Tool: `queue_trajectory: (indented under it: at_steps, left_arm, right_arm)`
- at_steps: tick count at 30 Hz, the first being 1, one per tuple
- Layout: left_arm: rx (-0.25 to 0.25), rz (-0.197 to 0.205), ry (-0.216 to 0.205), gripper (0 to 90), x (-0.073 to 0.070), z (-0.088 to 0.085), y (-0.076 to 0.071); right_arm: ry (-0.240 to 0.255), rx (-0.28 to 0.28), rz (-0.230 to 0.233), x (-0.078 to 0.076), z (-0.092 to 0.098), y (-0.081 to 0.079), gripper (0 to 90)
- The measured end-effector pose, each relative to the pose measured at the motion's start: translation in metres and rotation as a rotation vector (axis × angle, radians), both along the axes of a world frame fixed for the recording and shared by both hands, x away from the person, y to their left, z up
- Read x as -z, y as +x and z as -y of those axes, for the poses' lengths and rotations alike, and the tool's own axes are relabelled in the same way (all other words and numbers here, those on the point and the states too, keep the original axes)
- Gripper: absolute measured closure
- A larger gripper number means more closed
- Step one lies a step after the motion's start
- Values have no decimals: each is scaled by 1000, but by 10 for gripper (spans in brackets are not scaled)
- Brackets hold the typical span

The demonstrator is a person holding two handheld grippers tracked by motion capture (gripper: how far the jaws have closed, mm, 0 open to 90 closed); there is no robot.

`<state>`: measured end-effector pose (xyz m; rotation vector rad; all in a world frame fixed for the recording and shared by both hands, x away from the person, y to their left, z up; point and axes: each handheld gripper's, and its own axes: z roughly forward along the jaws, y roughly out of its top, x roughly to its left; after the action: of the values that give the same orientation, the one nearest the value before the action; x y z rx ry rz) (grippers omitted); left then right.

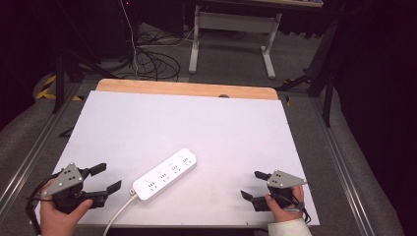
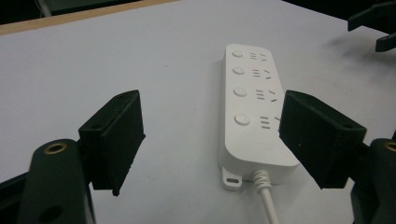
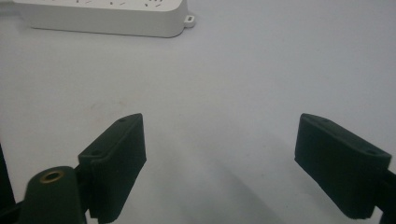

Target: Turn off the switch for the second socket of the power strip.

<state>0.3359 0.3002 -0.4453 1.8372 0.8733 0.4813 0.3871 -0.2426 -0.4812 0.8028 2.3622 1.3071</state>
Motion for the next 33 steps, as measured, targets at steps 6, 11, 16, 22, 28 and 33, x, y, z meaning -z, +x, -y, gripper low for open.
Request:
queue_trajectory:
  at_steps: [6,11,16,22,28,33]
  left_arm:
    - [13,0,-2,242,-7,7,6]
    - [36,16,0,250,-16,20,16]
    - [50,15,5,251,-19,29,21]
    - [70,20,4,253,-24,39,27]
    - [81,15,2,260,-24,48,32]
    - [93,22,6,261,-27,55,37]
  right_arm:
    - [-2,-1,-1,0,0,0,172]
    - [0,-2,-3,0,0,0,172]
    - [-5,-4,-6,1,0,0,173]
    - [-9,-6,-9,1,0,1,173]
    - [-11,-13,-15,2,0,1,173]
    - [-10,-16,-16,2,0,1,174]
